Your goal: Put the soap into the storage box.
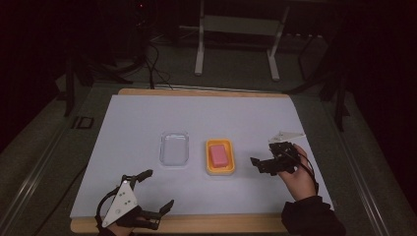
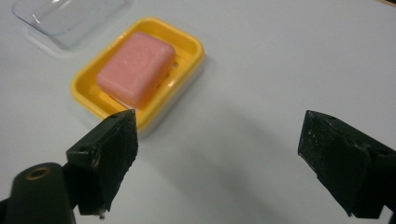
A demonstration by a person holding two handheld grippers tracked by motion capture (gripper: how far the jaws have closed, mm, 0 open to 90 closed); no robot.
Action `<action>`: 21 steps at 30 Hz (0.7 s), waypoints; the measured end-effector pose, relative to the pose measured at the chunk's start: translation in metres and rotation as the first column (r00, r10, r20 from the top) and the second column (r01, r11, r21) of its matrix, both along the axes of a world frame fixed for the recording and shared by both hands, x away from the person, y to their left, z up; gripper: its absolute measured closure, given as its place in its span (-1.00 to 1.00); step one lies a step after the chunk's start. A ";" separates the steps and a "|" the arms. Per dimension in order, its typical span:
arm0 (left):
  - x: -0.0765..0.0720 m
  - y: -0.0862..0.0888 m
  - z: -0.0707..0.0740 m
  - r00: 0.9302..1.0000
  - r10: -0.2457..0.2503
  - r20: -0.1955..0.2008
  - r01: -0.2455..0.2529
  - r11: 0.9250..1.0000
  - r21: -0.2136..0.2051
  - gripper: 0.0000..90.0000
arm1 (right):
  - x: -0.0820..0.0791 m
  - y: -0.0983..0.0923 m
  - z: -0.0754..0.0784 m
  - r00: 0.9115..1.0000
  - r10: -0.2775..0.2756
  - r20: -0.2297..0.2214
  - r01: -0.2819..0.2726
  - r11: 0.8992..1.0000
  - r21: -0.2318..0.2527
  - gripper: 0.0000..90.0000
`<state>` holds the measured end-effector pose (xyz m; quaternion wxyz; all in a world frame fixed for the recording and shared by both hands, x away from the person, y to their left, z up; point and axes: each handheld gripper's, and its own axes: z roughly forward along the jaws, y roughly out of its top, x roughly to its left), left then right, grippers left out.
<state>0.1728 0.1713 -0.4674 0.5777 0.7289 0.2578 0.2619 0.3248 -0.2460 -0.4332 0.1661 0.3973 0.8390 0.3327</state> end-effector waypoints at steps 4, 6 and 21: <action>0.000 0.000 0.000 1.000 0.000 -0.001 0.000 1.000 -0.001 -0.99 | -0.008 -0.010 -0.005 0.999 -0.019 0.036 0.019 1.000 0.003 -0.73; 0.000 0.000 0.000 1.000 -0.001 -0.001 0.001 1.000 -0.001 -0.99 | -0.011 -0.016 -0.007 0.999 -0.027 0.042 0.026 1.000 0.016 -0.73; -0.001 -0.001 0.000 1.000 -0.002 0.000 0.002 1.000 0.001 -0.99 | -0.030 -0.041 -0.026 0.996 -0.076 0.052 0.073 0.996 0.052 -0.73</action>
